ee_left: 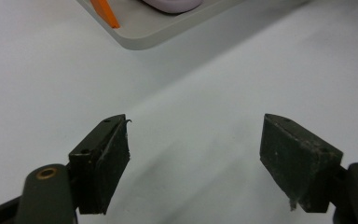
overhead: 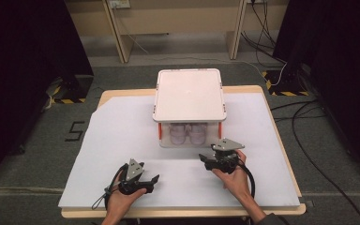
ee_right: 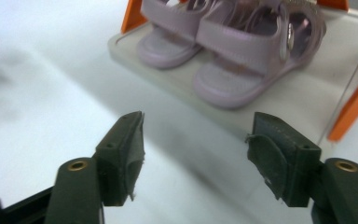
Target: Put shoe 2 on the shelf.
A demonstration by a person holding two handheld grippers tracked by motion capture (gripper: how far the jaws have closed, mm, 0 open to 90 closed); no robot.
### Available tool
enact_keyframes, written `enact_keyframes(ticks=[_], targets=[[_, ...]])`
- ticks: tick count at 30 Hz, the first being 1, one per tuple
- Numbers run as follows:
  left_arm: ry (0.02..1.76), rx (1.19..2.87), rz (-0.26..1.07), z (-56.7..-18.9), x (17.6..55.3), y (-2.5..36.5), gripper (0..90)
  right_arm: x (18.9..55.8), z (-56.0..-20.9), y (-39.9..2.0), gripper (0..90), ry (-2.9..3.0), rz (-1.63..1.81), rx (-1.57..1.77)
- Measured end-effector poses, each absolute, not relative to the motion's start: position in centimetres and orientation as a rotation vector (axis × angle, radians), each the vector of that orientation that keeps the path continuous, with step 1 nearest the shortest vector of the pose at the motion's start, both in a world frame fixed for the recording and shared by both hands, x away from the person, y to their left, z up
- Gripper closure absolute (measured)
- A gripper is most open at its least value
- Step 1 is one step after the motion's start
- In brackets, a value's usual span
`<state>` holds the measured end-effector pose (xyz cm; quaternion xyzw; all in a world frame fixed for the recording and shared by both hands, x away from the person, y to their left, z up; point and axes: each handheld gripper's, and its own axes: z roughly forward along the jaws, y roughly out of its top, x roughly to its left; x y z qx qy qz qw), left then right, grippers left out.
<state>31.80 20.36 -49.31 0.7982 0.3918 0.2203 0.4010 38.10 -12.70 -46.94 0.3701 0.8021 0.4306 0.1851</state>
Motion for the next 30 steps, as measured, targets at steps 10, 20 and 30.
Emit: enact_keyframes(ticks=[10,20,30], targets=[[0.994,2.017,0.554,-49.3,31.8,20.4,23.2,35.8,-47.1,-15.7,28.6,2.282,1.224,1.073],[0.991,2.02,0.54,-49.2,31.4,20.4,18.7,33.7,-47.4,-18.6,20.3,2.274,1.239,1.131],[0.983,2.02,0.518,-49.2,30.8,20.6,16.2,31.2,-47.7,-20.5,18.2,2.285,1.25,1.158]])
